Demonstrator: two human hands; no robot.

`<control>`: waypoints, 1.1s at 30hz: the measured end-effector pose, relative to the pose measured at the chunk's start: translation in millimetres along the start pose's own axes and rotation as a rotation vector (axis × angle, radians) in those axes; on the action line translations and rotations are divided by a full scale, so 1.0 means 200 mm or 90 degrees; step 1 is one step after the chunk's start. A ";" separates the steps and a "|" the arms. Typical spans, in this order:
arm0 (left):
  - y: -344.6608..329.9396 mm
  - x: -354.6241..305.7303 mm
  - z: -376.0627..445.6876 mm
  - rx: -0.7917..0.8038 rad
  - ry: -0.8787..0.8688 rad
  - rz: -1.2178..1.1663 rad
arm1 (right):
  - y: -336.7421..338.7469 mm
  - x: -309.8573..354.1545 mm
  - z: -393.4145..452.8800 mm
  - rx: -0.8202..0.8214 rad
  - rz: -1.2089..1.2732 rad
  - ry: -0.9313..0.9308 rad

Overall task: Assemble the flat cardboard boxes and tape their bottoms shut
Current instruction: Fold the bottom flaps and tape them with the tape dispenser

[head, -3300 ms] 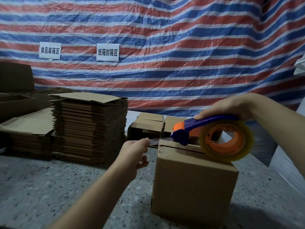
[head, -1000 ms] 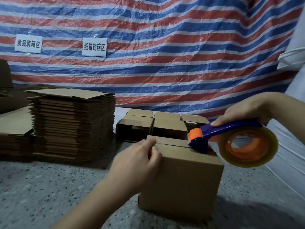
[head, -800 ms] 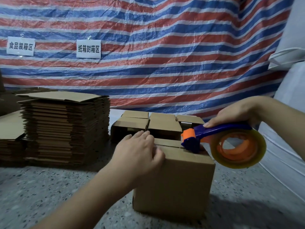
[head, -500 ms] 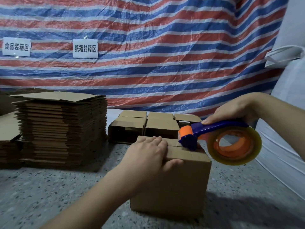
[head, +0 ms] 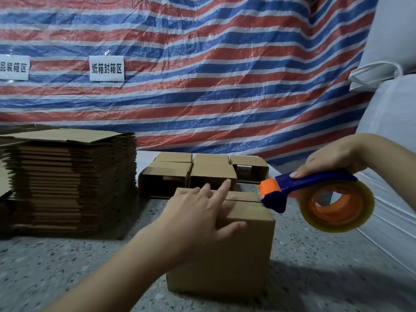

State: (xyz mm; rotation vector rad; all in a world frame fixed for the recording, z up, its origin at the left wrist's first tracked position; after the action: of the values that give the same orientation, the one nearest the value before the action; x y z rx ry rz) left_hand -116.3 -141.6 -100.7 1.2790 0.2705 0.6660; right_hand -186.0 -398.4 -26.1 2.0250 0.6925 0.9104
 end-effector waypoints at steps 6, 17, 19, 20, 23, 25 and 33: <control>0.01 -0.23 0.14 -0.007 -0.073 -0.072 | 0.00 0.00 0.01 0.026 -0.022 0.010; -0.04 -0.26 0.16 -0.071 -0.109 -0.023 | 0.14 -0.14 -0.06 0.035 -0.032 -0.016; -0.03 -0.26 0.16 -0.081 -0.107 -0.024 | 0.12 -0.12 -0.07 0.037 -0.115 -0.047; -0.03 -0.26 0.16 -0.086 -0.106 -0.024 | 0.09 -0.09 -0.06 0.033 -0.161 -0.061; -0.03 -0.26 0.16 -0.096 -0.100 -0.026 | 0.01 0.01 -0.02 -0.018 -0.229 -0.058; -0.04 -0.27 0.15 -0.098 -0.099 -0.021 | 0.02 0.04 -0.03 -0.056 -0.248 -0.066; -0.02 -0.28 0.14 -0.085 -0.103 -0.011 | -0.23 -0.13 0.13 -0.108 -0.497 -0.132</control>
State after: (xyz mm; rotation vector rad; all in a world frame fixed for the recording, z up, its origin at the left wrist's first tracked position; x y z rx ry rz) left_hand -144.0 -196.7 -106.6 1.1937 0.1022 0.5531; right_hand -188.6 -404.1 -85.0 1.4689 1.1260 0.2807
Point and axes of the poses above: each hand's wrist, its own z-axis towards the middle knuckle, its own y-axis out of the back of the hand, x = y × z, the point moved 6 cm from there along z, towards the middle knuckle, and after that the axes turned 3 degrees about z, right-handed, at the moved point
